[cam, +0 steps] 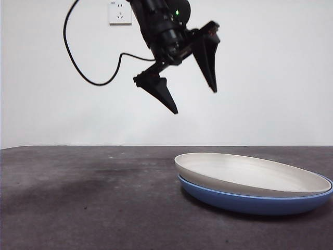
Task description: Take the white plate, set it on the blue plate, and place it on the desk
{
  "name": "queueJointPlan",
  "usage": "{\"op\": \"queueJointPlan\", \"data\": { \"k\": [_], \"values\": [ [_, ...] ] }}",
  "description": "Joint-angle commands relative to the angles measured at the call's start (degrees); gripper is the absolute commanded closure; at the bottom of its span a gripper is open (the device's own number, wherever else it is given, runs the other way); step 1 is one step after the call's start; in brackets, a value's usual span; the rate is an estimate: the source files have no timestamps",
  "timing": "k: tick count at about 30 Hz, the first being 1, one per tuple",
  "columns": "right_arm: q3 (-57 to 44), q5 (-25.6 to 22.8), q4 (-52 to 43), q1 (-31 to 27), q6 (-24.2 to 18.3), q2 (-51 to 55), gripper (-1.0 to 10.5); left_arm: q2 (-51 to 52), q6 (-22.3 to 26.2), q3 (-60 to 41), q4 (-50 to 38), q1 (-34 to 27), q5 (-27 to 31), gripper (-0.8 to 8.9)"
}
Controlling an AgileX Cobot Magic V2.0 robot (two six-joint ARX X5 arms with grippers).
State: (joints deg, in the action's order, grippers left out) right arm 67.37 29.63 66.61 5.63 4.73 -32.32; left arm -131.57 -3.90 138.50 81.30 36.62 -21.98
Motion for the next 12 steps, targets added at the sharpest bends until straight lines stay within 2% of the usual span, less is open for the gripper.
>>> {"op": "queueJointPlan", "data": {
  "k": [1, 7, 12],
  "values": [
    [1.2, -0.1, -0.4, 0.2, -0.3, -0.1, 3.6, 3.1, 0.9, 1.7, 2.1, 0.9, -0.1, 2.32],
    [1.2, -0.2, -0.5, 0.2, -0.3, -0.1, 3.6, 12.7, 0.9, 1.7, 2.3, 1.3, -0.1, 2.14],
    [1.2, -2.8, -0.5, 0.2, -0.3, -0.1, 3.6, 22.2, 1.9, 1.4, 2.7, 1.9, 0.0, 2.14]
  ]
}}
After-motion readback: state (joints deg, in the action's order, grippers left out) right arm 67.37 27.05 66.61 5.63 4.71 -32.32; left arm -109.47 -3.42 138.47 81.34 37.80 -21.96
